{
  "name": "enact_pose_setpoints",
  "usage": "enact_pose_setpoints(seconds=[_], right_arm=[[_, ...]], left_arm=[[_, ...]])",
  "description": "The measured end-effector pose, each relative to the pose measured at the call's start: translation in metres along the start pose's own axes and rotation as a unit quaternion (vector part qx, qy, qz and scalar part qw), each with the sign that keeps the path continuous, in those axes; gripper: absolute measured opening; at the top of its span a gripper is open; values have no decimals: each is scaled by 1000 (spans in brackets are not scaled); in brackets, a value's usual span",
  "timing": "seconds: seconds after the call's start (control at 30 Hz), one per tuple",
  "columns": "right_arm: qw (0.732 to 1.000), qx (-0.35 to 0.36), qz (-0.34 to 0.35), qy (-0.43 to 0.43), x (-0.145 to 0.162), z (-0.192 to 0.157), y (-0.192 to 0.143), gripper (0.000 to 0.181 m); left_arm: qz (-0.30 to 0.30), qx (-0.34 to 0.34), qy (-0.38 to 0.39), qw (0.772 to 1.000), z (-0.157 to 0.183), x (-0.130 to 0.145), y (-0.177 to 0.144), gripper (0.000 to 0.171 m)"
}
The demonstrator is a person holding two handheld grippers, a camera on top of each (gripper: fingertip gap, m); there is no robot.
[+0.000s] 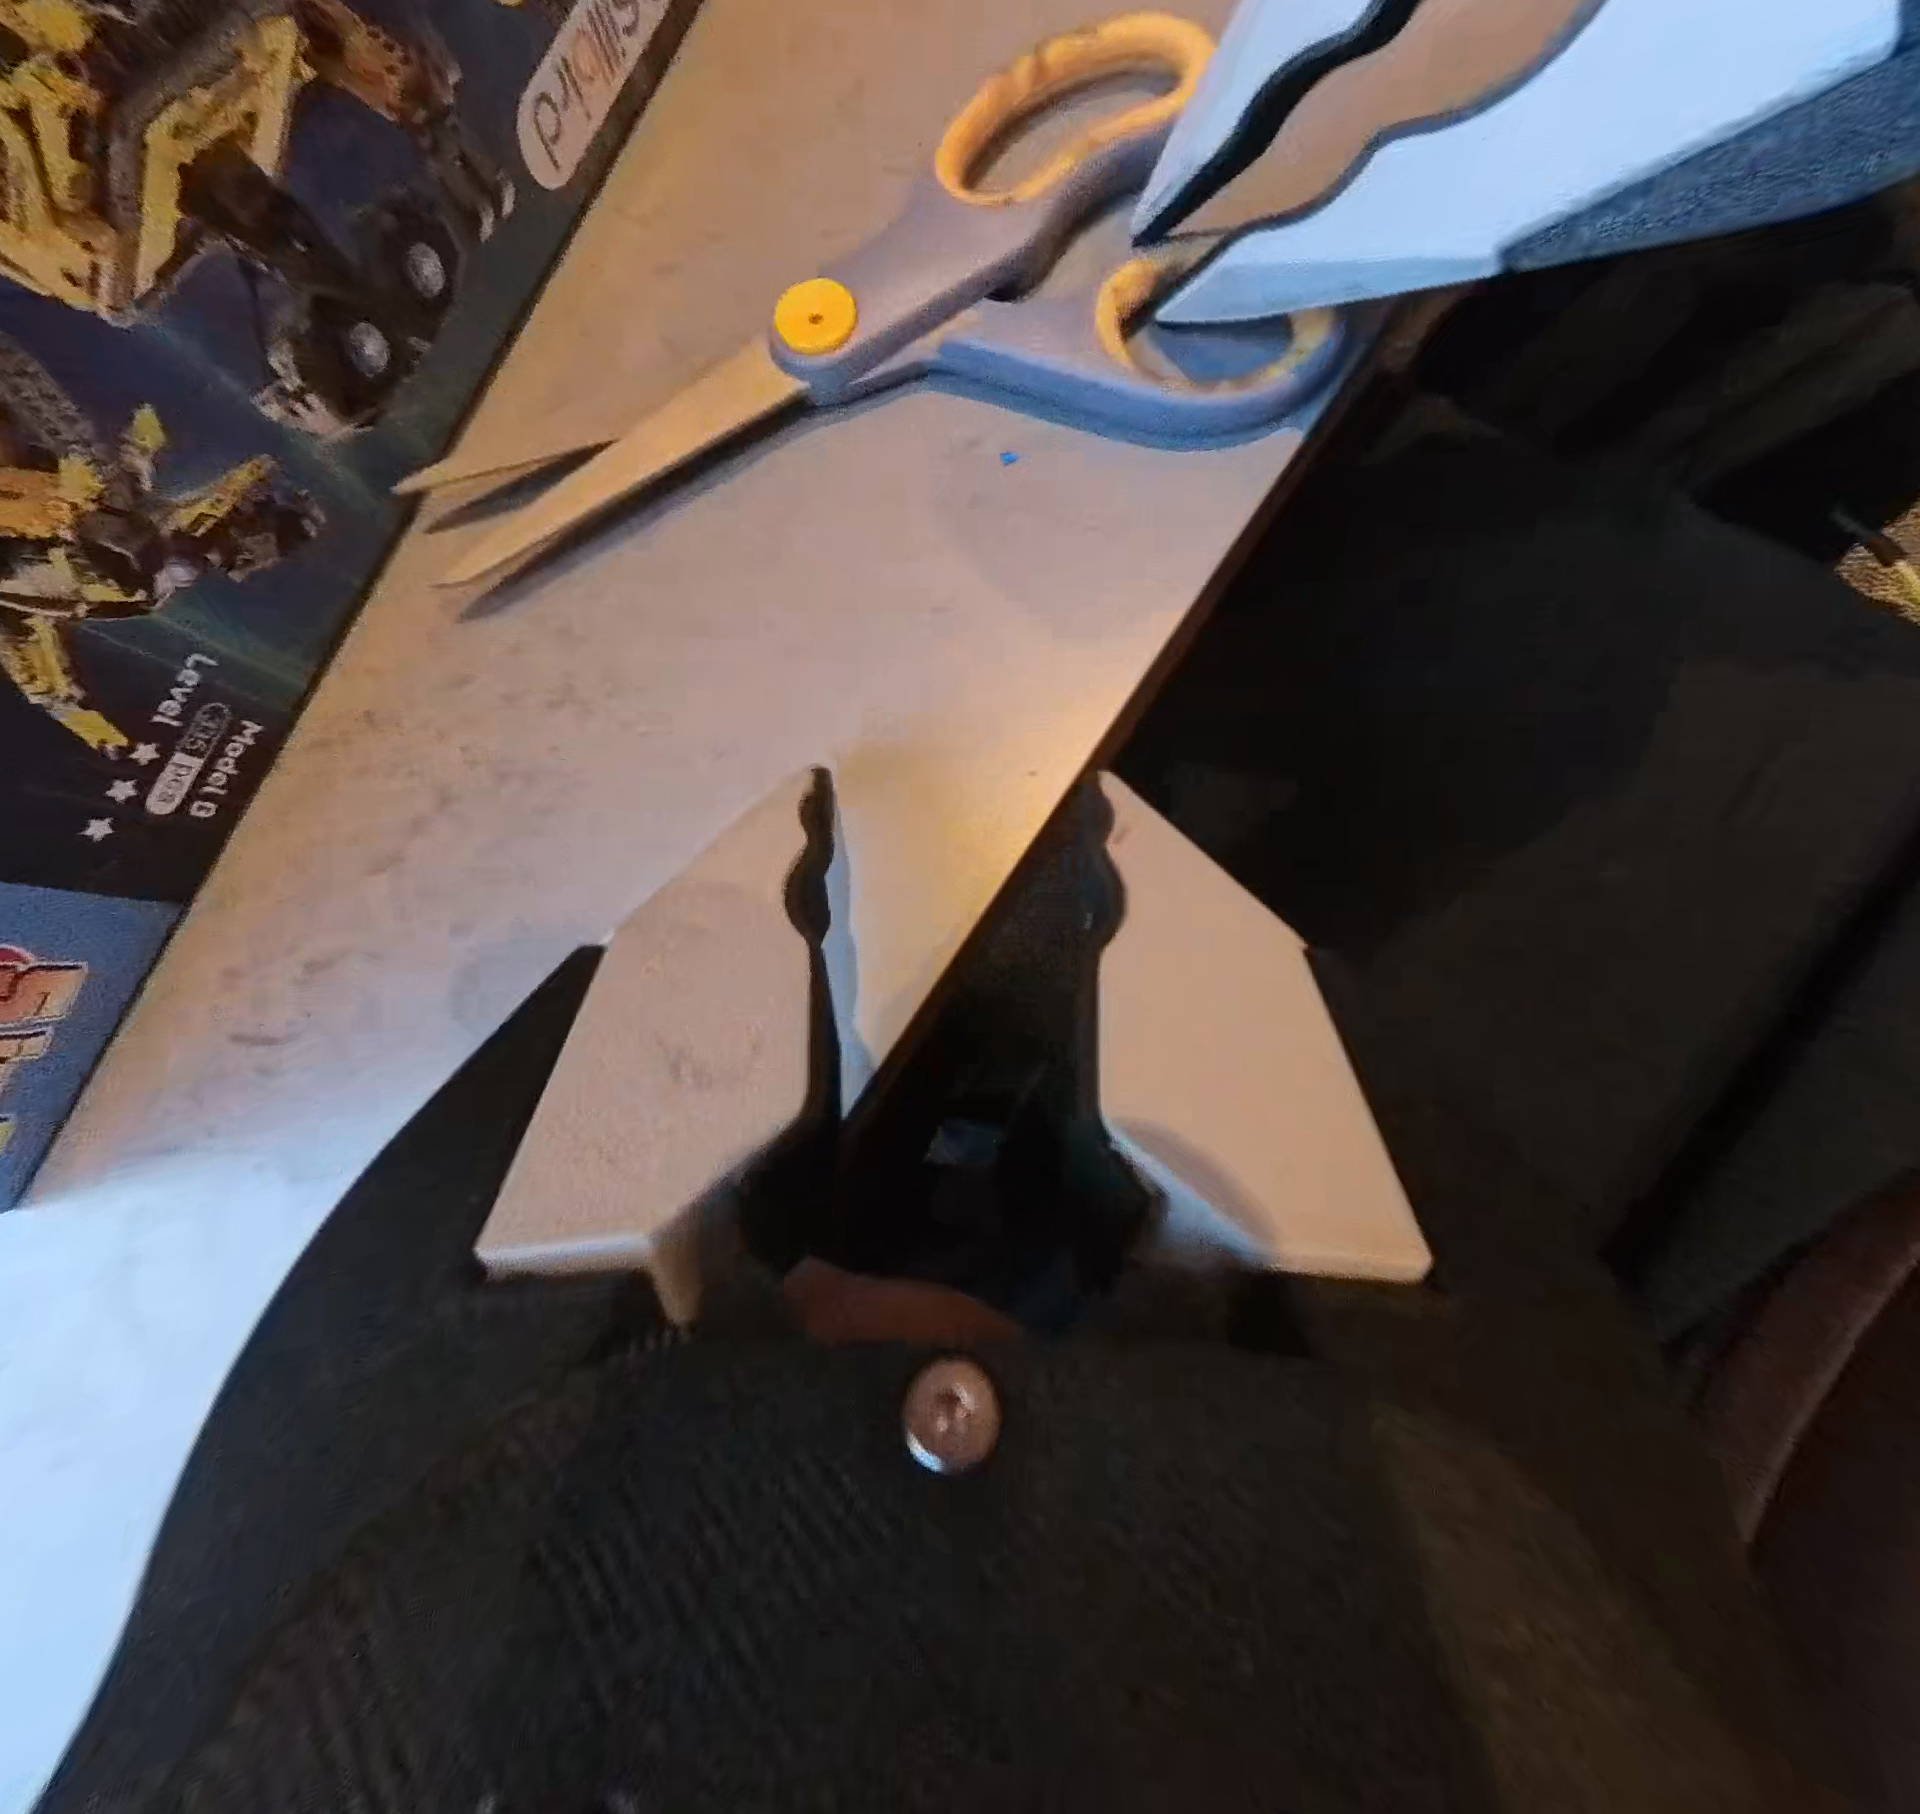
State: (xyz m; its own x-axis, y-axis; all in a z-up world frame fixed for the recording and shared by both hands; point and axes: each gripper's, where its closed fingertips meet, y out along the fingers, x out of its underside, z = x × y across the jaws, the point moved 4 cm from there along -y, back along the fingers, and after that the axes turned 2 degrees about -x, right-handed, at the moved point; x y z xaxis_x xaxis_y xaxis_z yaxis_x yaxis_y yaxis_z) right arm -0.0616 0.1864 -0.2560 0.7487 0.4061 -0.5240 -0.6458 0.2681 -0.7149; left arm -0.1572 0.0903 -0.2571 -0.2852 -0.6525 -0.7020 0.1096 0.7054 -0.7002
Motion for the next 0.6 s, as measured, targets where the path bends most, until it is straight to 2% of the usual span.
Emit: enact_pose_setpoints(seconds=[0.07,0.13,0.17,0.23,0.3,0.37,0.47,0.6], right_arm=[[1000,-3,-1,16,0,-1,-5,9],[996,-42,16,72,-1,-3,-8,11],[992,-65,19,106,0,-3,-8,17],[985,-82,27,149,3,0,-8,19],[985,-81,31,150,5,1,-9,20],[989,-65,24,131,5,3,-12,29],[989,-76,36,121,-4,2,-24,27],[989,-66,-9,131,11,10,-13,25]], left_arm=[[-2,3,-9,1000,4,2,2,49],[4,10,-19,1000,9,2,1,51],[9,17,-26,999,13,1,-1,51],[20,34,-36,999,25,1,-3,50],[25,45,-41,998,32,1,-4,51],[28,63,-53,996,39,0,-7,51],[30,82,-64,994,42,2,-10,50],[12,95,-76,993,44,8,-8,53]])
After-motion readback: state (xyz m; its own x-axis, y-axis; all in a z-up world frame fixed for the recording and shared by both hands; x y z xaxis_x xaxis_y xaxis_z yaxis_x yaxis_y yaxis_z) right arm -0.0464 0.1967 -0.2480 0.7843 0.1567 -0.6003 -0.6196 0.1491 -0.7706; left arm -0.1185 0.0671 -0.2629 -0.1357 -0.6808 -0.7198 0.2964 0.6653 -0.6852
